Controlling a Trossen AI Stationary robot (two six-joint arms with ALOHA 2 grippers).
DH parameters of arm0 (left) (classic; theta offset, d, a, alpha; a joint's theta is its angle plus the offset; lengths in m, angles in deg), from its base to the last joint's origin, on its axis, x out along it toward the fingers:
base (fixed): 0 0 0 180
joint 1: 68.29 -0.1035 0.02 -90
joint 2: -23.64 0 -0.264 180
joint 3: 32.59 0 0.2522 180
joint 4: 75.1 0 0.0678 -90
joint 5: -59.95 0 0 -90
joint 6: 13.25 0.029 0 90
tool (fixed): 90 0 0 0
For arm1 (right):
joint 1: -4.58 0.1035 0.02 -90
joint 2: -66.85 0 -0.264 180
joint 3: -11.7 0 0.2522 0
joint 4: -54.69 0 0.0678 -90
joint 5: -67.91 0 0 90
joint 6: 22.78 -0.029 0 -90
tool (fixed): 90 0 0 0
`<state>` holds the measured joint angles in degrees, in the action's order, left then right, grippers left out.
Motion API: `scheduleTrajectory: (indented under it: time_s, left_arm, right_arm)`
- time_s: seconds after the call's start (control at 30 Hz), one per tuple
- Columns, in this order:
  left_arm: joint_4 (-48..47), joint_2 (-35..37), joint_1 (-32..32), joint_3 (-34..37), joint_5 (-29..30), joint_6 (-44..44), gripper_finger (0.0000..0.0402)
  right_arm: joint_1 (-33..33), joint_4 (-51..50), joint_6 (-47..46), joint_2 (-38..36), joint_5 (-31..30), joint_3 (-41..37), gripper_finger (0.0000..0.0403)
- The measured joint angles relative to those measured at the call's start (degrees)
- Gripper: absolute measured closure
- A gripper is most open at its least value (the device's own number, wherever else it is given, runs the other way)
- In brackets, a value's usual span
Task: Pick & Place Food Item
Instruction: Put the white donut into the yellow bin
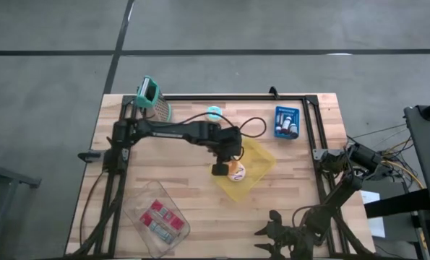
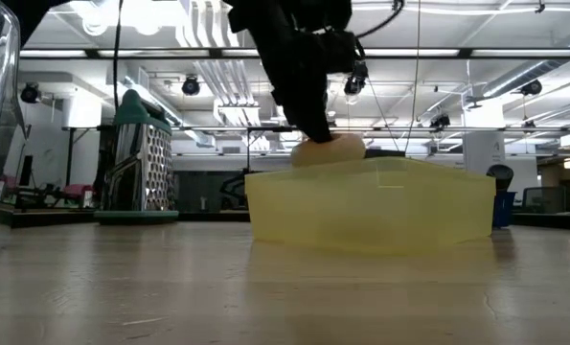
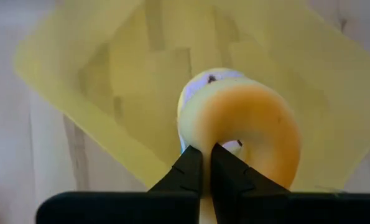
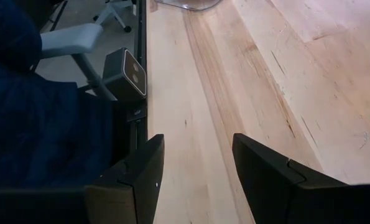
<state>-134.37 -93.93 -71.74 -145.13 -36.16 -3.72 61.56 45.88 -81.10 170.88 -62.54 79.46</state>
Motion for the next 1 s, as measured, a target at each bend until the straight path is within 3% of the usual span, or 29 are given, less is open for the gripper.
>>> scheduleTrajectory:
  time_s: [0.27, 1.0]
  left_arm:
    - [-4.45, -3.47, -0.48, -3.71, -0.09, -4.48, 0.0383]
    - [0.74, -3.49, -0.45, 5.31, -4.25, -5.49, 0.0383]
  right_arm:
    - [-0.01, 0.02, 0.0, 0.0, 0.02, 0.0, 0.0216]
    - [0.01, 0.02, 0.0, 0.0, 0.02, 0.0, 0.0216]
